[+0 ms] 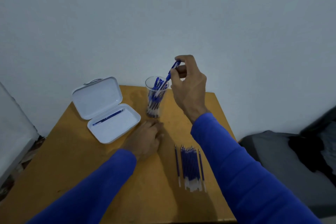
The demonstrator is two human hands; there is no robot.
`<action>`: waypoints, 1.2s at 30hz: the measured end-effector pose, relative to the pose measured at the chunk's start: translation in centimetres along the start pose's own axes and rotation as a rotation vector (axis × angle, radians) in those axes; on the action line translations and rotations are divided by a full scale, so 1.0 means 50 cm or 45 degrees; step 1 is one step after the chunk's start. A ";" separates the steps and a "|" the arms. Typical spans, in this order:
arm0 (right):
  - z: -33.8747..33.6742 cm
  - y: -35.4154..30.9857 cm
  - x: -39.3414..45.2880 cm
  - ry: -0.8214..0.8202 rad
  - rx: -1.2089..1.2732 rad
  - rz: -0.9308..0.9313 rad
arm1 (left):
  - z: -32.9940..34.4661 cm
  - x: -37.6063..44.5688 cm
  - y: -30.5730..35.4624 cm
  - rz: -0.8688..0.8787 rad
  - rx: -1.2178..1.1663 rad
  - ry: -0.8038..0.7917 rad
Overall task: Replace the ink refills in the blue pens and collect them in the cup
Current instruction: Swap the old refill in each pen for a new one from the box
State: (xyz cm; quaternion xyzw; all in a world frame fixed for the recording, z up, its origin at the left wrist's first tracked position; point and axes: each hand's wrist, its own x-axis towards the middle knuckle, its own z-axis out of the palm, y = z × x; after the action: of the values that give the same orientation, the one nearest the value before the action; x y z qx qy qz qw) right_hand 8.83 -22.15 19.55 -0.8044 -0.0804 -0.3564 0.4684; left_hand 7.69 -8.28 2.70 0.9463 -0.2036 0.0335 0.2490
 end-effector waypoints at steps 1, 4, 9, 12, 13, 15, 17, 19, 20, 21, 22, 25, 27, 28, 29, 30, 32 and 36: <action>0.004 -0.001 0.012 0.023 0.028 -0.014 | 0.003 0.009 -0.002 0.004 0.012 -0.001; 0.021 0.005 0.039 0.075 0.062 -0.081 | 0.017 0.020 -0.015 0.029 0.048 0.008; 0.067 0.051 0.057 -0.062 -0.063 -0.123 | 0.036 0.018 -0.031 0.040 0.050 0.053; 0.092 0.082 0.058 -0.210 -0.213 -0.100 | 0.040 0.020 -0.034 0.054 0.066 0.070; 0.097 0.090 0.058 -0.264 -0.294 -0.089 | 0.042 0.020 -0.036 0.058 0.070 0.070; 0.104 0.100 0.059 -0.375 -0.467 -0.054 | 0.044 0.020 -0.039 0.057 0.075 0.059; 0.108 0.107 0.057 -0.463 -0.568 -0.026 | 0.048 0.022 -0.041 0.055 0.079 0.056; 0.113 0.114 0.056 -0.508 -0.600 0.005 | 0.049 0.022 -0.042 0.051 0.085 0.055; 0.115 0.117 0.055 -0.517 -0.596 0.024 | 0.050 0.022 -0.042 0.048 0.089 0.052; 0.116 0.119 0.053 -0.518 -0.586 0.033 | 0.050 0.021 -0.043 0.046 0.094 0.051; 0.116 0.120 0.051 -0.514 -0.580 0.038 | 0.051 0.021 -0.043 0.046 0.101 0.053; 0.108 0.121 0.046 -0.486 -0.563 0.022 | 0.052 0.021 -0.043 0.050 0.124 0.055; 0.095 0.121 0.040 -0.468 -0.573 0.004 | 0.053 0.021 -0.044 0.059 0.126 0.062; 0.086 0.122 0.036 -0.455 -0.572 0.001 | 0.054 0.021 -0.045 0.065 0.123 0.067; 0.076 0.124 0.032 -0.437 -0.561 0.010 | 0.055 0.022 -0.046 0.073 0.120 0.073; 0.065 0.126 0.026 -0.417 -0.547 0.028 | 0.055 0.021 -0.047 0.082 0.115 0.082; 0.041 0.140 0.010 -0.385 -0.544 0.070 | 0.056 0.021 -0.048 0.100 0.099 0.099; -0.011 0.208 -0.024 -0.402 -0.672 0.285 | 0.056 0.022 -0.051 0.104 0.091 0.106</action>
State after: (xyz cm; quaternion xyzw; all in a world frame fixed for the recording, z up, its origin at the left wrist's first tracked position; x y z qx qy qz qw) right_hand 12.52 -28.04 11.70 -0.9473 0.0320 -0.1820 0.2616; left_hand 9.63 -8.05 -0.72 0.9433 -0.2302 0.0901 0.2216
